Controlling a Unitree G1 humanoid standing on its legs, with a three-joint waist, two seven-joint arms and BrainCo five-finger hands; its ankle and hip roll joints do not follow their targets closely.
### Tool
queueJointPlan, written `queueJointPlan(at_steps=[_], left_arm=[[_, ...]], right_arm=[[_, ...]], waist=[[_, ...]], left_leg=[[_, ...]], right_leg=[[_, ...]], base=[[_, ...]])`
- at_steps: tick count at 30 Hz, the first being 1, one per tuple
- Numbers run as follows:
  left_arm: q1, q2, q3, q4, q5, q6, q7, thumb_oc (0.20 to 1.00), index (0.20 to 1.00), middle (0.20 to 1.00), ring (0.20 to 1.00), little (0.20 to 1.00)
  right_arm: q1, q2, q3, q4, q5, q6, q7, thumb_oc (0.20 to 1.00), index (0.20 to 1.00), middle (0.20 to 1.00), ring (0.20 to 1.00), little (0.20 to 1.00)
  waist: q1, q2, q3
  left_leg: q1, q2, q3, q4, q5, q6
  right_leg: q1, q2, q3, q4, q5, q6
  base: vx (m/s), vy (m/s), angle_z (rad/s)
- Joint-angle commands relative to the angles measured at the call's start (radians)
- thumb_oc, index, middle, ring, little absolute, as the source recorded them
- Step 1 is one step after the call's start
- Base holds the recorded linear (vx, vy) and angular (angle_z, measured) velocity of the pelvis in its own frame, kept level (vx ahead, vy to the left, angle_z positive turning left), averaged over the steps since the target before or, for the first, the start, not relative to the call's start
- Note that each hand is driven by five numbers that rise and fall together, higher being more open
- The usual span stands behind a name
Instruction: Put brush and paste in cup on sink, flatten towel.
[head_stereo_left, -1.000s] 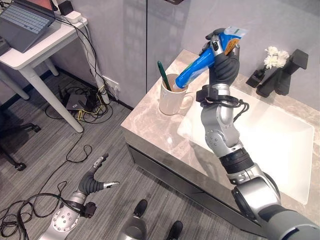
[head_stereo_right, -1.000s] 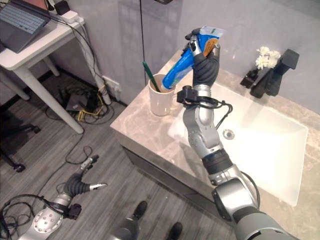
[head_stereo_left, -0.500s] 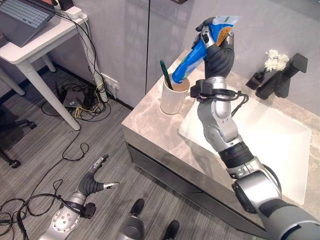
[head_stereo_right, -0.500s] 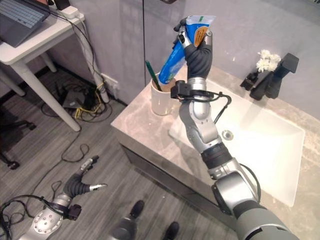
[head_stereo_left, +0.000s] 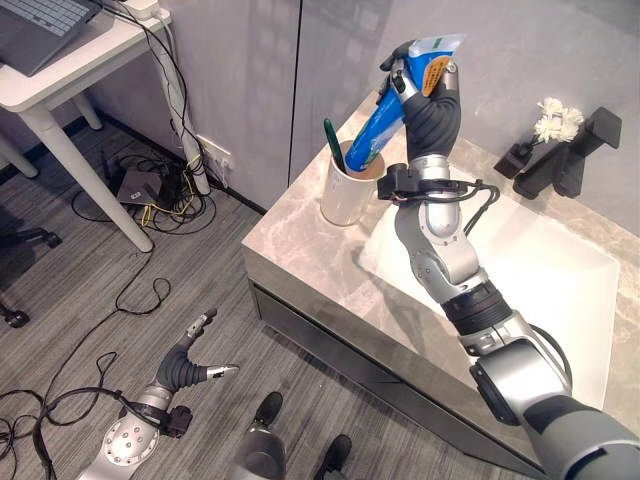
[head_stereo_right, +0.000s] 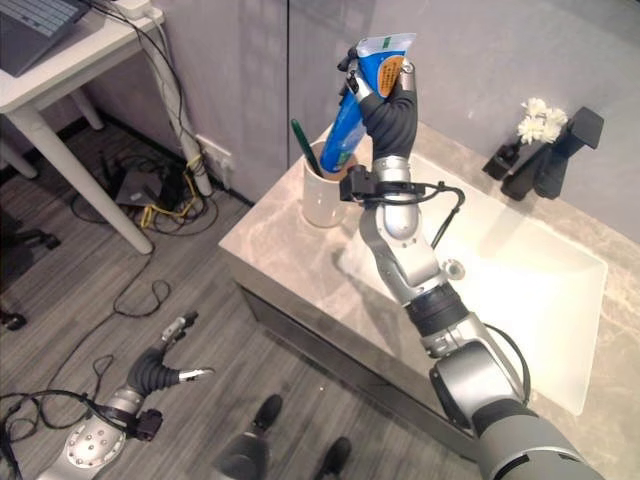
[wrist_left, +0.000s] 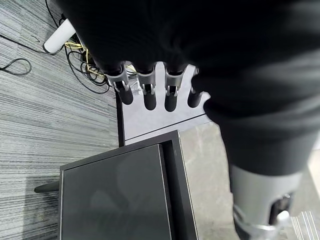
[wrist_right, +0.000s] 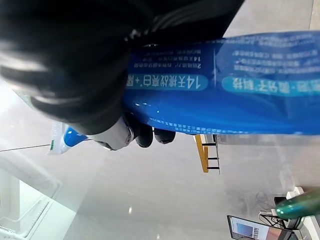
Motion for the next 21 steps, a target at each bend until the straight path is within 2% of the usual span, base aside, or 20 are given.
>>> queueJointPlan(at_steps=[1, 20, 21], left_arm=[[0.003, 0.014, -0.017, -0.01, 0.01, -0.041, 0.004, 1.0, 1.0, 1.0, 1.0, 1.0], [-0.003, 0.012, -0.028, 0.0, 0.011, -0.043, 0.01, 1.0, 1.0, 1.0, 1.0, 1.0], [-0.003, 0.012, -0.027, 0.0, 0.012, -0.043, 0.01, 1.0, 1.0, 1.0, 1.0, 1.0]], right_arm=[[-0.1, -0.033, -0.013, -0.004, -0.022, -0.039, 0.019, 0.2, 0.2, 0.2, 0.2, 0.2], [-0.105, -0.018, 0.012, 0.096, -0.049, -0.013, 0.015, 0.2, 0.2, 0.2, 0.2, 0.2], [-0.104, -0.017, 0.011, 0.101, -0.048, -0.013, 0.015, 0.457, 0.457, 0.457, 0.457, 0.457]], waist=[[-0.008, 0.0, -0.036], [-0.008, -0.006, -0.028], [-0.008, -0.006, -0.028]], left_leg=[[-0.007, 0.034, -0.002, -0.016, -0.004, 0.024], [-0.013, 0.035, -0.006, -0.016, -0.003, 0.025], [-0.014, 0.035, -0.006, -0.016, -0.003, 0.025]], right_leg=[[0.033, -0.078, 0.004, 0.007, 0.023, 0.063], [0.025, -0.077, 0.002, 0.007, 0.027, 0.063], [0.025, -0.076, 0.002, 0.007, 0.027, 0.062]], base=[[0.0, 0.0, 0.0], [0.0, 0.0, 0.0], [0.0, 0.0, 0.0]])
